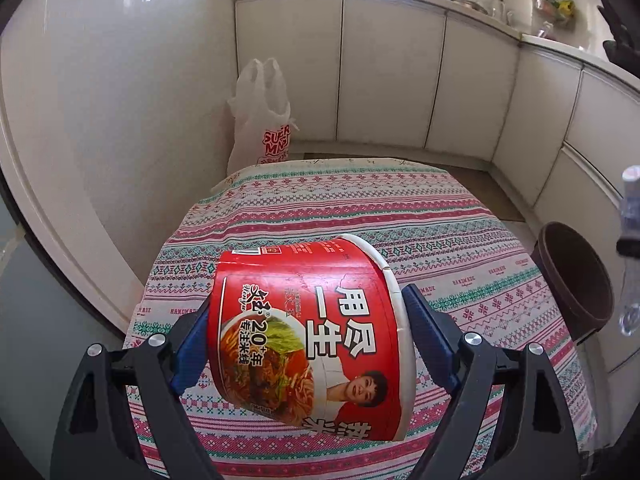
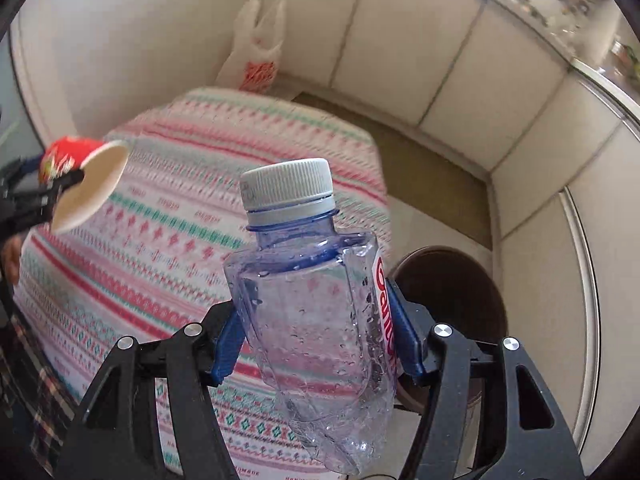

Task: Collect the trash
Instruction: 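Carry the bottle over the bin and release it from the right tool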

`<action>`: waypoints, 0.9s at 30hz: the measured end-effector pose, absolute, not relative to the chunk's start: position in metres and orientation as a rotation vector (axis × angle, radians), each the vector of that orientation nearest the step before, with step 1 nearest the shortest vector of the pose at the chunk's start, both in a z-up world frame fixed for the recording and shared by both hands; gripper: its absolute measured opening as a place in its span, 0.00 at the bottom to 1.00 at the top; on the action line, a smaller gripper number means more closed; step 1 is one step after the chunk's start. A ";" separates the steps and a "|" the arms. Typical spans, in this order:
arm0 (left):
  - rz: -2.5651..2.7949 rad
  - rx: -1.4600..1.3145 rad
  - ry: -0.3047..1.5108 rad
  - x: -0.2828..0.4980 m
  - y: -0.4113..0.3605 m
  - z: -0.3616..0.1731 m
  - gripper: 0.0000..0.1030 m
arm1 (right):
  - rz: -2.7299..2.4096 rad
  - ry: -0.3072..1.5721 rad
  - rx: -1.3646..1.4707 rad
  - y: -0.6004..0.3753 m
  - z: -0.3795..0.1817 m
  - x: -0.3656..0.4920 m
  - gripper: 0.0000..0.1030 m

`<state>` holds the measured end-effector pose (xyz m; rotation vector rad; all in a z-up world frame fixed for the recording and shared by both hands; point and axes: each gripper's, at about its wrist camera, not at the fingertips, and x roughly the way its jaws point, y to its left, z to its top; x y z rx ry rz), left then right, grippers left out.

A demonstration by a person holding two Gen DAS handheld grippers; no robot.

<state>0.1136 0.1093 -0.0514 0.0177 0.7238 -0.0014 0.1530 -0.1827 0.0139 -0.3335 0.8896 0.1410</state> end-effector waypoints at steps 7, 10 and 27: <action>-0.023 0.051 0.708 0.112 0.085 -0.058 0.82 | -0.139 0.661 -0.114 -0.250 0.029 0.167 0.59; -0.031 0.067 0.701 0.111 0.075 -0.061 0.82 | -0.283 0.575 0.008 -0.286 0.026 0.172 0.59; -0.069 0.142 0.626 0.098 0.038 -0.070 0.82 | -0.651 0.405 0.132 -0.339 -0.049 0.194 0.81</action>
